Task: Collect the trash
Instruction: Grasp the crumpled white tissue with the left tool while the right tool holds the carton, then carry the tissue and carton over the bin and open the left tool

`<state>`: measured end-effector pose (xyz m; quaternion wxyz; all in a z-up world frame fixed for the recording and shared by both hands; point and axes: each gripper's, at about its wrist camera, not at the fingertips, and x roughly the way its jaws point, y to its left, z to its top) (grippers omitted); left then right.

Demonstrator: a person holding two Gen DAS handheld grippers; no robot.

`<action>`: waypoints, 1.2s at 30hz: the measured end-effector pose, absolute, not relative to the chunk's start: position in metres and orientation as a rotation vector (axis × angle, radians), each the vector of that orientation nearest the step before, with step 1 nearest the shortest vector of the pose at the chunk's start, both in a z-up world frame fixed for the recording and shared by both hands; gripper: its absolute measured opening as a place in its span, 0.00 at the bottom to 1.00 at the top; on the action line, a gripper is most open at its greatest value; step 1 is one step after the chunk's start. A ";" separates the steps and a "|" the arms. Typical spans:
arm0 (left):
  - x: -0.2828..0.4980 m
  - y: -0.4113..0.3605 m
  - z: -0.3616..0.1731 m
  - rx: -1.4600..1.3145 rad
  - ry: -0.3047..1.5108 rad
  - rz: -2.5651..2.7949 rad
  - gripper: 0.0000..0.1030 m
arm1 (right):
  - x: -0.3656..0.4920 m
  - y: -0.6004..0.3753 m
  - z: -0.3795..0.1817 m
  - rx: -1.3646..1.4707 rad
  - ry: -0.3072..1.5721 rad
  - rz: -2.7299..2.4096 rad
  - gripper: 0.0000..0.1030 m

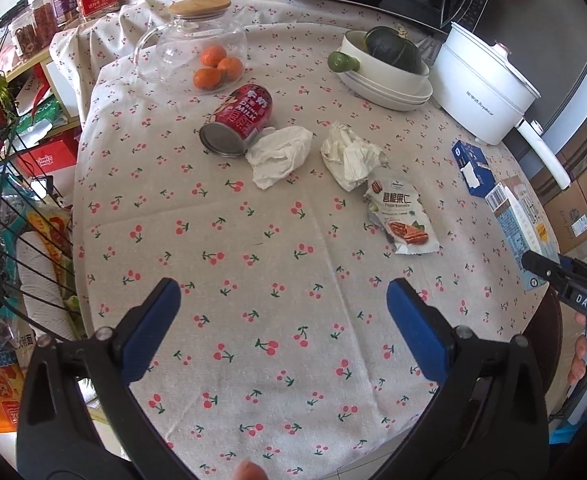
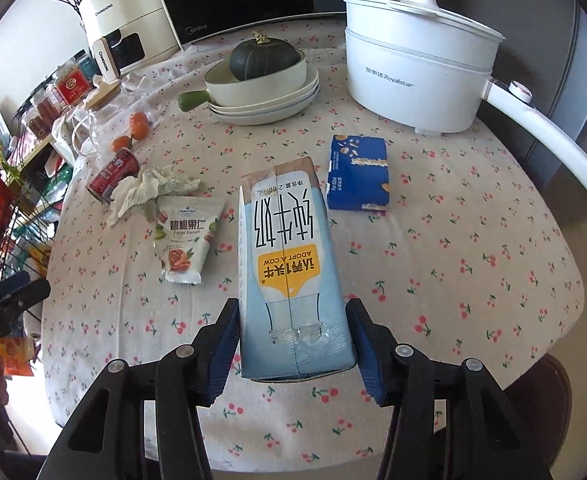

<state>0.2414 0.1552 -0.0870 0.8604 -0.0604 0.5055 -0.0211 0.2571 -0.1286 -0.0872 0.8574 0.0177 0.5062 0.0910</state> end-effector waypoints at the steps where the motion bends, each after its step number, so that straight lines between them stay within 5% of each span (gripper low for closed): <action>1: 0.244 0.152 -0.088 -0.134 1.060 -0.060 0.99 | 0.250 -0.133 -0.088 0.040 1.065 0.192 0.52; 7: 0.271 0.142 -0.095 -0.181 1.011 -0.125 0.99 | 0.231 -0.151 -0.084 0.076 1.077 0.198 0.52; 19: 0.357 0.107 -0.116 -0.200 1.001 -0.184 0.82 | 0.222 -0.187 -0.080 0.093 1.076 0.185 0.53; 30: 0.380 0.100 -0.135 -0.216 1.034 -0.122 0.41 | 0.218 -0.215 -0.086 0.109 1.093 0.135 0.53; 36: 0.361 0.106 -0.112 -0.214 0.982 -0.119 0.38 | 0.212 -0.220 -0.083 0.109 1.079 0.127 0.53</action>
